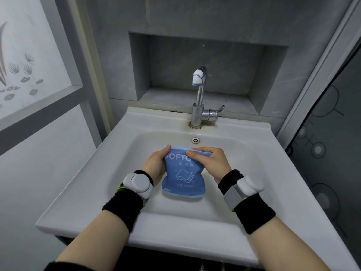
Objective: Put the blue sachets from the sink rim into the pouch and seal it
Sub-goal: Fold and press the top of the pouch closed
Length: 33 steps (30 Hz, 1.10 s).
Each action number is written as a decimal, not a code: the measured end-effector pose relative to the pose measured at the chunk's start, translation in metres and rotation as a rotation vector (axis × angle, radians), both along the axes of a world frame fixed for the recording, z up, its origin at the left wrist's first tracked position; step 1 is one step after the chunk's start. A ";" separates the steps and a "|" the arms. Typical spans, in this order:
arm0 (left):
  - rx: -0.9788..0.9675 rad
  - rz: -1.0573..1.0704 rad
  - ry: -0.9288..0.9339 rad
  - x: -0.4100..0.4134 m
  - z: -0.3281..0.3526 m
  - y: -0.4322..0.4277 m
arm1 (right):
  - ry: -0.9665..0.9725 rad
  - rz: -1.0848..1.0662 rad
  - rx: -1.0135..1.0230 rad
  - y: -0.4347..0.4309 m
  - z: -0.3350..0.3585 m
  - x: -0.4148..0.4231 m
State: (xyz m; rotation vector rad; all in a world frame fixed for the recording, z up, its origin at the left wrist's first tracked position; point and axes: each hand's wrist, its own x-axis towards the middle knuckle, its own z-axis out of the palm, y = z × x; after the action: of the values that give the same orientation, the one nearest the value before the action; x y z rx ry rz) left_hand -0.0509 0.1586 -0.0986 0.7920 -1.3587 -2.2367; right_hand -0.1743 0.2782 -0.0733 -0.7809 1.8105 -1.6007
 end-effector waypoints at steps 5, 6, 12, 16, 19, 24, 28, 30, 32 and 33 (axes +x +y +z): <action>-0.059 0.016 -0.020 -0.001 -0.001 -0.001 | -0.018 -0.005 -0.018 0.001 0.001 -0.001; -0.105 0.017 -0.025 0.000 -0.002 -0.001 | -0.017 -0.001 -0.018 0.002 0.001 -0.001; -0.317 0.005 0.019 0.005 -0.010 0.000 | 0.007 0.074 -0.041 0.004 -0.002 0.002; -0.366 0.020 0.003 0.006 -0.011 -0.003 | 0.008 0.104 -0.033 0.004 -0.002 0.002; -0.415 0.050 -0.010 0.006 -0.011 -0.003 | 0.000 0.113 -0.026 0.003 -0.002 0.003; -0.441 0.088 -0.011 0.005 -0.013 -0.003 | -0.043 0.133 -0.034 0.004 -0.003 0.005; -0.459 0.082 -0.016 0.005 -0.013 -0.003 | -0.009 0.111 -0.026 0.002 -0.004 0.005; -0.458 0.084 -0.013 0.005 -0.013 -0.003 | 0.021 0.100 -0.021 0.002 -0.004 0.006; -0.449 0.084 -0.002 0.005 -0.013 -0.003 | 0.048 0.097 -0.027 0.002 -0.004 0.006; -0.445 0.083 0.002 0.005 -0.013 -0.003 | 0.058 0.095 -0.029 0.002 -0.004 0.006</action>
State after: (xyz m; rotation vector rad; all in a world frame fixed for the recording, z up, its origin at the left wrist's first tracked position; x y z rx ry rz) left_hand -0.0454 0.1558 -0.1119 0.6689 -1.7017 -1.7720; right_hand -0.1687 0.2800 -0.0773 -0.9216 1.7670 -1.5613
